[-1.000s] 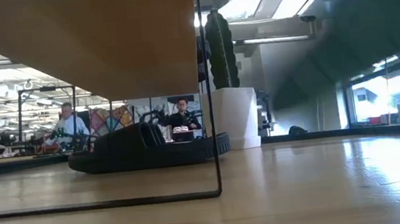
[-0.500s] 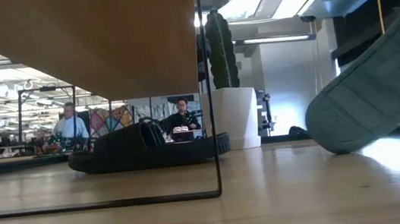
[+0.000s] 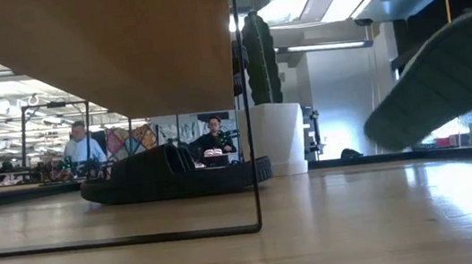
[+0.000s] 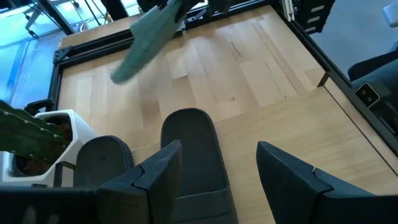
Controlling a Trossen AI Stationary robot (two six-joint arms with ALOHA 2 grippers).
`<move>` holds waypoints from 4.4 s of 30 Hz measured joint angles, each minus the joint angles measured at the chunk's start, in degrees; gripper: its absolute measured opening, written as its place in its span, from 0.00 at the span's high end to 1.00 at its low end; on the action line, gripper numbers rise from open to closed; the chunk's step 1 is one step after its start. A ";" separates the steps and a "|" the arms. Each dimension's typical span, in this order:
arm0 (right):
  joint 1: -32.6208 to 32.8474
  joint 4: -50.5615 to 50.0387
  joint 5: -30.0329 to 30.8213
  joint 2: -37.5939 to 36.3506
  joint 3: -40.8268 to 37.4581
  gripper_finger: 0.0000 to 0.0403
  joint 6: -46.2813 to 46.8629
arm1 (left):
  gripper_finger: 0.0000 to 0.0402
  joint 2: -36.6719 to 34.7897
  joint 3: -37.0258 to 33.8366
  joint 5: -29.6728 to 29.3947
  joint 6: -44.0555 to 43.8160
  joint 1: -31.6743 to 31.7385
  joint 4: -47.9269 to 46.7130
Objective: Pick and place slides into the shelf
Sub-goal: Put the green slides under the shelf
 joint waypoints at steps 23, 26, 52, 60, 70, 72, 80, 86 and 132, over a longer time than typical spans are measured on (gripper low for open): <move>-25.13 28.73 -1.28 0.57 -6.55 0.88 -38.94 | 0.50 -0.01 0.00 0.02 0.33 0.00 -0.91; -25.88 32.97 -3.29 2.68 -6.55 0.88 -43.90 | 0.50 0.00 0.00 0.02 0.31 0.00 -0.92; -26.41 44.02 -7.83 14.97 -4.85 0.60 -49.30 | 0.50 -0.05 -5.31 -1.79 -2.76 -0.01 -0.44; -26.34 43.07 -9.75 14.97 0.81 0.38 -50.95 | 0.50 -6.68 -5.35 0.22 -6.77 0.59 -0.02; -27.70 31.65 -16.61 14.91 10.53 0.35 -62.42 | 0.50 -18.38 -15.14 -3.32 -9.38 0.57 6.25; -29.45 28.20 -16.50 14.73 13.03 0.35 -65.07 | 0.50 -20.88 -18.96 -3.59 -9.78 0.57 9.22; -39.42 28.70 -25.41 6.46 16.17 0.35 -76.21 | 0.50 -28.15 -28.48 -6.51 -14.57 0.59 13.34; -49.54 31.44 -32.43 -4.04 13.95 0.35 -82.36 | 0.50 -30.52 -30.23 -6.51 -14.70 0.59 13.31; -82.65 56.09 -67.54 -6.14 -15.36 0.35 -108.99 | 0.50 -30.73 -30.27 -6.51 -16.11 0.57 13.00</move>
